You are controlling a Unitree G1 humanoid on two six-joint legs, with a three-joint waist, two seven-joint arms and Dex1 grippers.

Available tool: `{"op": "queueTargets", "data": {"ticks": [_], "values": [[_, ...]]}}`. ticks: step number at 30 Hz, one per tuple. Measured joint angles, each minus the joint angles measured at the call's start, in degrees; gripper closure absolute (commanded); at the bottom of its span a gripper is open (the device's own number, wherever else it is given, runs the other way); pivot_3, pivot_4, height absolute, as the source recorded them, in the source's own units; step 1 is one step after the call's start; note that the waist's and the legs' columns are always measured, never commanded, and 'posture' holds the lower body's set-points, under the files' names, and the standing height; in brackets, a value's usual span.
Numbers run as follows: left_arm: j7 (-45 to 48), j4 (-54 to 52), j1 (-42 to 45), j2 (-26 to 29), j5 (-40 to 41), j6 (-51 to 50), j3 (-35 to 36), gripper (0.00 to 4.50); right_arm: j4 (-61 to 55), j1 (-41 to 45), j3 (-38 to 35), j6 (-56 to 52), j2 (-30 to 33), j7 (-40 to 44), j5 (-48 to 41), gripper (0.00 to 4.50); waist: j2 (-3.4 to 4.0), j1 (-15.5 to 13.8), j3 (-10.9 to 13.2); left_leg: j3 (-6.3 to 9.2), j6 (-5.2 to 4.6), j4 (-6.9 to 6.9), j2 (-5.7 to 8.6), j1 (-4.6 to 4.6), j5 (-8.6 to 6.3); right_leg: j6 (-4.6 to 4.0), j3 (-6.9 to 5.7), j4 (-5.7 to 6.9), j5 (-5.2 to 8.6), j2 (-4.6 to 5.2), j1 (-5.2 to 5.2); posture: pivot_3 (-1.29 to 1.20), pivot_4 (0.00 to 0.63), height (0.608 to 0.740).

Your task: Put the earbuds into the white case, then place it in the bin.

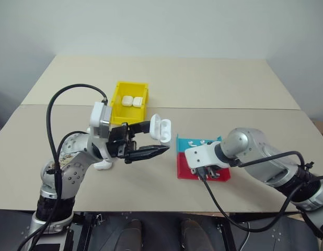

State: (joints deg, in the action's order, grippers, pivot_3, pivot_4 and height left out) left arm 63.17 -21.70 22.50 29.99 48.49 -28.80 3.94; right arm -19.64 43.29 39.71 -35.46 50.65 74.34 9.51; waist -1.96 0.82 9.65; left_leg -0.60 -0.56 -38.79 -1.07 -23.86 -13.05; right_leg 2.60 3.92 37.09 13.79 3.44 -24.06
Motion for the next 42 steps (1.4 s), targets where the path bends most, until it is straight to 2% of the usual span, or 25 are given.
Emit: {"op": "queueTargets", "data": {"ticks": [23,26,28,29,37,42], "values": [[-1.8,-0.9,-0.7,1.8,1.1,0.0,0.0,1.72,0.7,-2.0,-1.0,1.5,-1.8,0.6,1.5,2.6,0.01,0.0,0.0,0.02,0.0,0.0,0.0,0.04,0.0,0.0,-0.01,0.0,0.0,-0.01,0.04,0.0,0.15,0.74],[-1.8,-0.9,-0.7,1.8,1.1,0.0,0.0,1.72,1.0,-2.0,-1.0,1.7,-1.8,0.7,1.5,3.16,0.01,0.0,0.0,0.02,0.0,0.0,0.0,0.04,0.0,0.0,-0.02,0.0,0.0,-0.01,0.05,0.0,0.15,0.74],[-1.8,-0.9,-0.7,1.8,1.1,0.0,0.0,1.72,1.0,-2.0,-1.2,2.1,-2.0,0.8,1.6,3.78,0.01,0.0,0.0,0.02,0.0,0.0,0.0,0.04,0.0,0.0,-0.02,0.0,0.0,-0.01,0.05,0.0,0.15,0.74],[-1.8,-0.9,-0.7,1.8,1.1,0.0,0.0,1.72,1.1,-2.0,-1.2,2.2,-2.0,0.8,1.6,3.89,0.01,0.0,0.0,0.02,0.0,0.0,0.0,0.05,0.0,0.0,-0.02,0.0,0.0,-0.01,0.06,0.0,0.15,0.74],[-1.8,-1.0,-0.7,1.8,1.2,0.0,0.0,1.72,1.0,-3.3,-3.0,1.0,-2.9,0.6,2.0,3.88,0.01,0.0,0.0,0.02,0.0,0.0,0.0,0.07,0.0,0.0,-0.02,0.0,0.0,-0.01,0.07,0.0,0.15,0.74],[-1.2,-0.9,-0.5,2.1,1.3,-0.1,0.0,1.72,-1.6,-5.9,-8.4,-5.6,-3.9,0.1,-2.4,3.88,0.01,0.0,0.0,0.04,0.0,0.01,0.0,0.03,0.0,0.0,-0.02,0.0,0.0,0.0,0.03,0.0,0.15,0.74]]}}
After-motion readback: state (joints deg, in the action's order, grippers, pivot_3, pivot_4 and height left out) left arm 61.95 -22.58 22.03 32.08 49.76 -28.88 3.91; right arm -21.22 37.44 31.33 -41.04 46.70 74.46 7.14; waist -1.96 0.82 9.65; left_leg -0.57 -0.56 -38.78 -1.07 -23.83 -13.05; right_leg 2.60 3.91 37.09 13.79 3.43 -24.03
